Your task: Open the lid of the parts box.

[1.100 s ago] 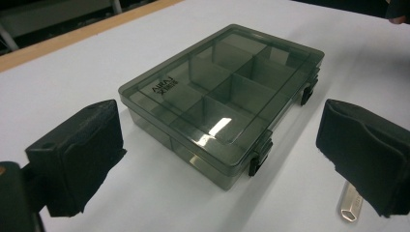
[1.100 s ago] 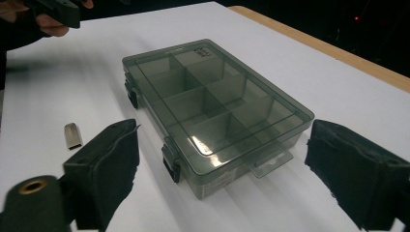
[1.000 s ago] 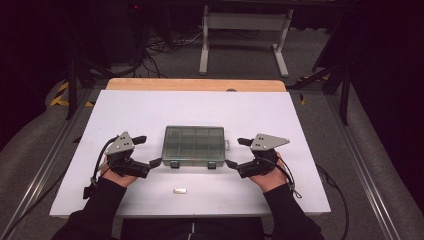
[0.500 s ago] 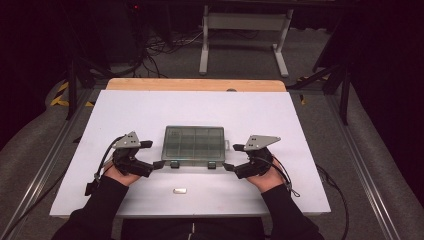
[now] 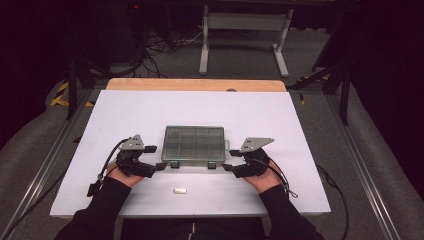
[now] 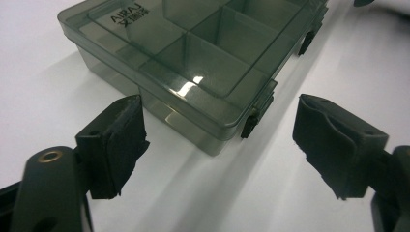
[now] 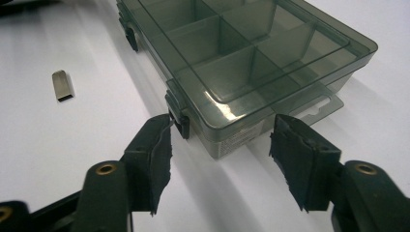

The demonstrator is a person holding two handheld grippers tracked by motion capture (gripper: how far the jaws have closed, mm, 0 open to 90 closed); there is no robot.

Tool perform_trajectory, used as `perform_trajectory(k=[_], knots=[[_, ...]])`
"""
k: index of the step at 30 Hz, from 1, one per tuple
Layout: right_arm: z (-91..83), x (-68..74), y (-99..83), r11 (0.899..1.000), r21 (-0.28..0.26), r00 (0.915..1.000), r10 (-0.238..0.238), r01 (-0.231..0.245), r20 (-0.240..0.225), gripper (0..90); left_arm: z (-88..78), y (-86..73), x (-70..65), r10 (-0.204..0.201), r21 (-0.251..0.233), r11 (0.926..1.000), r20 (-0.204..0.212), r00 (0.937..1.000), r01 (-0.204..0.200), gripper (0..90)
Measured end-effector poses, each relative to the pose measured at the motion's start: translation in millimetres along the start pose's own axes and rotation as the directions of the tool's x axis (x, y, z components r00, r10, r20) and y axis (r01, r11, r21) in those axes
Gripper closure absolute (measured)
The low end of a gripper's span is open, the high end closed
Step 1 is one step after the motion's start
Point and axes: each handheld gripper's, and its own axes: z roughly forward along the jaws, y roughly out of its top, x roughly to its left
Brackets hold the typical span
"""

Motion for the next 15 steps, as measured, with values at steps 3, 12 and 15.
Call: perform_trajectory(k=[3,12,15], knots=[[1.5,-0.2,-0.8,1.000,0.002,1.0000,0.003,-0.003,0.001,43.6,1.3,-1.0,0.8,0.011,0.004,0.9999,0.005,0.9999,-0.011,25.4],[7.0,-0.4,-4.7,1.000,0.014,0.9998,0.015,-0.015,-0.011,50.2,4.1,-4.7,3.3,0.000,0.031,0.9995,-0.004,1.0000,0.000,33.5],[7.5,-0.3,-4.8,1.000,0.014,0.9999,0.013,-0.012,-0.011,52.0,4.3,-5.6,4.1,-0.007,0.025,0.9997,0.005,1.0000,0.007,35.1]])
